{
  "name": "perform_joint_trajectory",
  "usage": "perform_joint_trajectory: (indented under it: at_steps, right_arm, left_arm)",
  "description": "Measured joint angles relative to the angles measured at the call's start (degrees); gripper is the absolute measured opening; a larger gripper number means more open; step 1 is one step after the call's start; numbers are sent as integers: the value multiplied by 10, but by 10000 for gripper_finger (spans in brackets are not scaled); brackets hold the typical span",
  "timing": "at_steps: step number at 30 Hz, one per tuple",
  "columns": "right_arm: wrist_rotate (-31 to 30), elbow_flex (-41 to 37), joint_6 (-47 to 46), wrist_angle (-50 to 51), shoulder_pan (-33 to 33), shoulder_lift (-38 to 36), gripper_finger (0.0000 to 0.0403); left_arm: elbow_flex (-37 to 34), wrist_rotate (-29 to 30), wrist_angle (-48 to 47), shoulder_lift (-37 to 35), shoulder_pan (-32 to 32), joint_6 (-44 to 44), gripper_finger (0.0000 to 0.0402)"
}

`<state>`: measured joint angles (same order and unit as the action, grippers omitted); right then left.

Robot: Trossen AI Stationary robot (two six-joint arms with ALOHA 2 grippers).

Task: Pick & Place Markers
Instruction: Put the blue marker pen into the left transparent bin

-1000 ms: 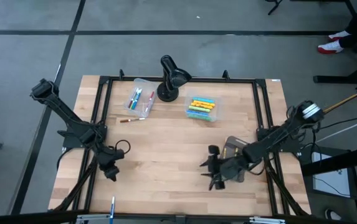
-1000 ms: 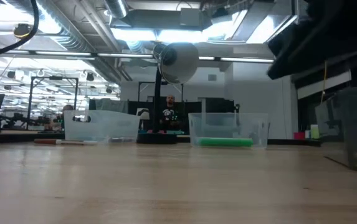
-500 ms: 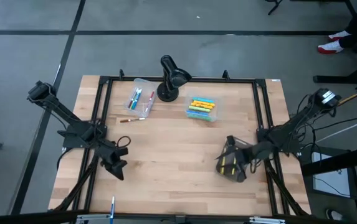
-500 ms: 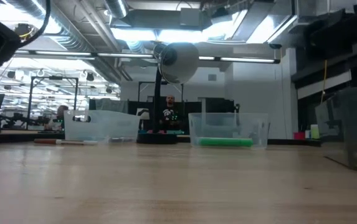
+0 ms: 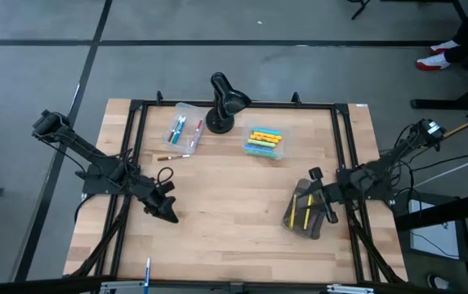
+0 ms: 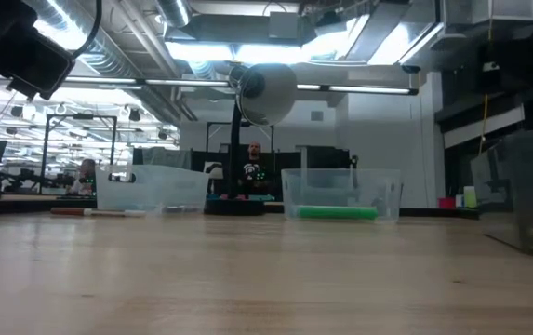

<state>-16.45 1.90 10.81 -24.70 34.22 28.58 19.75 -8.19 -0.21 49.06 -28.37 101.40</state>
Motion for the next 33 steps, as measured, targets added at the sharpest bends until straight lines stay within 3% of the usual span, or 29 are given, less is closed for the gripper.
perform_joint_trajectory:
  at_steps: [7,18,27,33]
  right_arm:
    - [66,-16,33,20,-61,-75,163]
    - [121,-16,46,156,-207,-110,163]
    - [120,-15,76,194,-293,-112,163]
    - [116,-15,45,227,-321,-107,163]
  left_arm:
    - [0,-9,1,0,13,-1,86]
    - [0,-40,2,0,46,-33,86]
    - [0,-49,2,0,69,-51,86]
    - [0,-48,16,0,63,-49,86]
